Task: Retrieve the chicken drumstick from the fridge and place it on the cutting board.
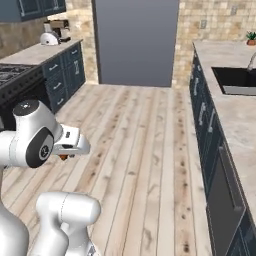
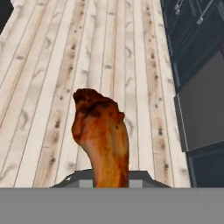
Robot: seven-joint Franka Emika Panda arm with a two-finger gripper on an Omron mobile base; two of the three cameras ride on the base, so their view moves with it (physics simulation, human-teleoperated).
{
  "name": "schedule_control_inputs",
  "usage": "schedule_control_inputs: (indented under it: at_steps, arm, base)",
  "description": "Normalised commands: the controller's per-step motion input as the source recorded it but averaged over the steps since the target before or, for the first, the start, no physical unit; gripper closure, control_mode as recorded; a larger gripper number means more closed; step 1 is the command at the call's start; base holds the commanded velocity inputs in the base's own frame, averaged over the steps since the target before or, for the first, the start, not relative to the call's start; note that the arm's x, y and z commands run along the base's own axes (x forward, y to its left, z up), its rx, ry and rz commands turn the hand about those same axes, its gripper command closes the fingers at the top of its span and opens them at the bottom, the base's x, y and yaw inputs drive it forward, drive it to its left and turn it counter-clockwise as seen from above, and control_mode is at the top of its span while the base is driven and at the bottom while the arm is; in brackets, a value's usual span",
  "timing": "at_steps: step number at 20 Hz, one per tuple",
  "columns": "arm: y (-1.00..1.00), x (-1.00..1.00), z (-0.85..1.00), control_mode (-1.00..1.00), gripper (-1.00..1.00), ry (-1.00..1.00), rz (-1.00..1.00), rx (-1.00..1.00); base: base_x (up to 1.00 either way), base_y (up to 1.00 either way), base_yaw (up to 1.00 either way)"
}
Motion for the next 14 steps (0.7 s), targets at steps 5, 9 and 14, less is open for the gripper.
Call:
schedule_control_inputs:
  at_steps: [5,9,14]
  arm:
    - [0.00,0.00,0.00,1.00,1.00,0.00,0.00,0.00]
    - [0.00,0.00,0.00,1.00,1.00,0.00,0.00,0.00]
    - [0.00,0.00,0.00,1.00,1.00,0.00,0.00,0.00]
  base:
    - [0.18,-0.15,-0.53]
    - [0.34,0.17,-0.22]
    - [0.58,0.03,-0.05]
